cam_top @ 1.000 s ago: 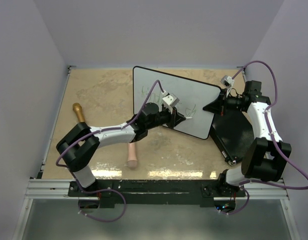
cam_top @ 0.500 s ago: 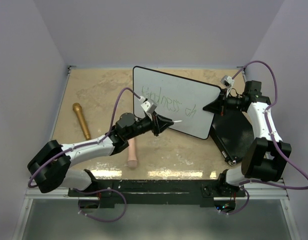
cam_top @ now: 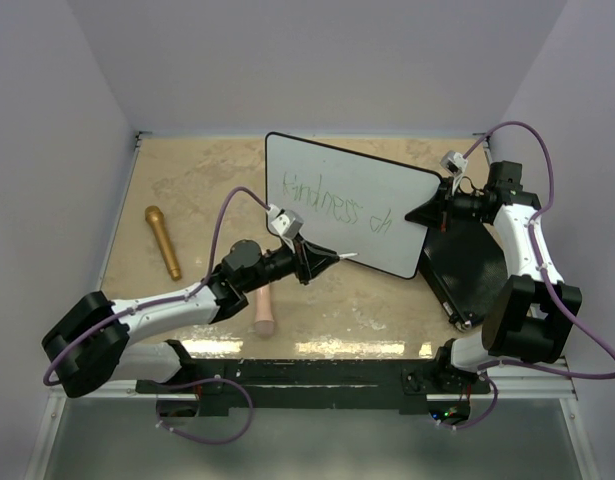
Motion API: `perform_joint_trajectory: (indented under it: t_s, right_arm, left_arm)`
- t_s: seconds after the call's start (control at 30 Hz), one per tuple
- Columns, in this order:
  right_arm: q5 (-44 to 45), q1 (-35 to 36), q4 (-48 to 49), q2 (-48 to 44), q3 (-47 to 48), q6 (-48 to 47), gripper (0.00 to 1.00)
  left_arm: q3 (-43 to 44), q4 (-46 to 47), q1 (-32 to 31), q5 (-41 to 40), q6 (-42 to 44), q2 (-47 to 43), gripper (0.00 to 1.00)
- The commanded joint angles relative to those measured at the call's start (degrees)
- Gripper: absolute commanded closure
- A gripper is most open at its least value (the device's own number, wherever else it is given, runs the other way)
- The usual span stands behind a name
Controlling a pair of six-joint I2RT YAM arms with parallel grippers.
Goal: Write a sentence on the whiteboard
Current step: Write on the whiteboard at the center of the board.
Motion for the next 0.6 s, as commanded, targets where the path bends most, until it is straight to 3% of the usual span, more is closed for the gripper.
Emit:
perform_joint_trajectory:
  t_s: [0.0, 0.33, 0.57]
  right_arm:
    - [2.84, -0.1, 0.98, -1.37, 0.13, -1.36, 1.0]
    - [2.67, 0.16, 0.72, -1.63, 0.22, -1.63, 1.0]
    - [2.75, 0.34, 0.63, -1.37, 0.31, -1.63, 1.0]
  left_arm:
    - [-0.06, 4.49, -1.61, -2.09, 0.19, 0.5, 1.0]
    - [4.5, 12.57, -3.28, -4.3, 3.26, 9.72, 1.0]
    - [15.04, 8.55, -3.55, -2.01, 6.87, 19.04, 1.0]
